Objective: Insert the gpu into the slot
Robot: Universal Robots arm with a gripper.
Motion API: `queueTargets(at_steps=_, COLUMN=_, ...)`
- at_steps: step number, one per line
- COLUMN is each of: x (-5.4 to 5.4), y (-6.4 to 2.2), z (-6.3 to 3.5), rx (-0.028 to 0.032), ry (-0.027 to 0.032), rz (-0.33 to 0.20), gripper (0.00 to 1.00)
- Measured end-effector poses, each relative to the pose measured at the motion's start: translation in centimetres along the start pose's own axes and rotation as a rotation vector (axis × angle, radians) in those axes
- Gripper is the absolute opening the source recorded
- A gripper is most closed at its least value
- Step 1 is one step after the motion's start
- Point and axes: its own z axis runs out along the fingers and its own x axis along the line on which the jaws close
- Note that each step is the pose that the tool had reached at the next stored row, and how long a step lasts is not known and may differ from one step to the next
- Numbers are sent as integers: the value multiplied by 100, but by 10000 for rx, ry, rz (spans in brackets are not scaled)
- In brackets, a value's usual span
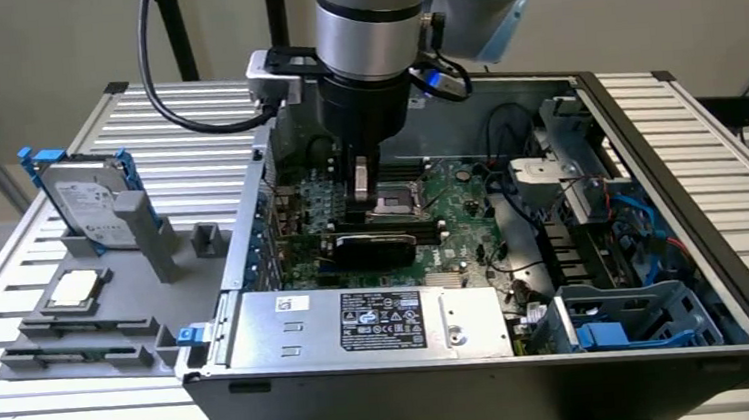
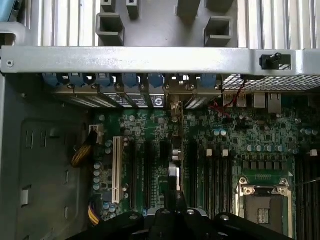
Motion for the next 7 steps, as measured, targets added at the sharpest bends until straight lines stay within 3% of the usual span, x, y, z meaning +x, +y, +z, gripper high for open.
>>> queueTargets(at_steps=7, x=0, y=0, z=-1, rx=-3, ry=1, rz=1, gripper=11)
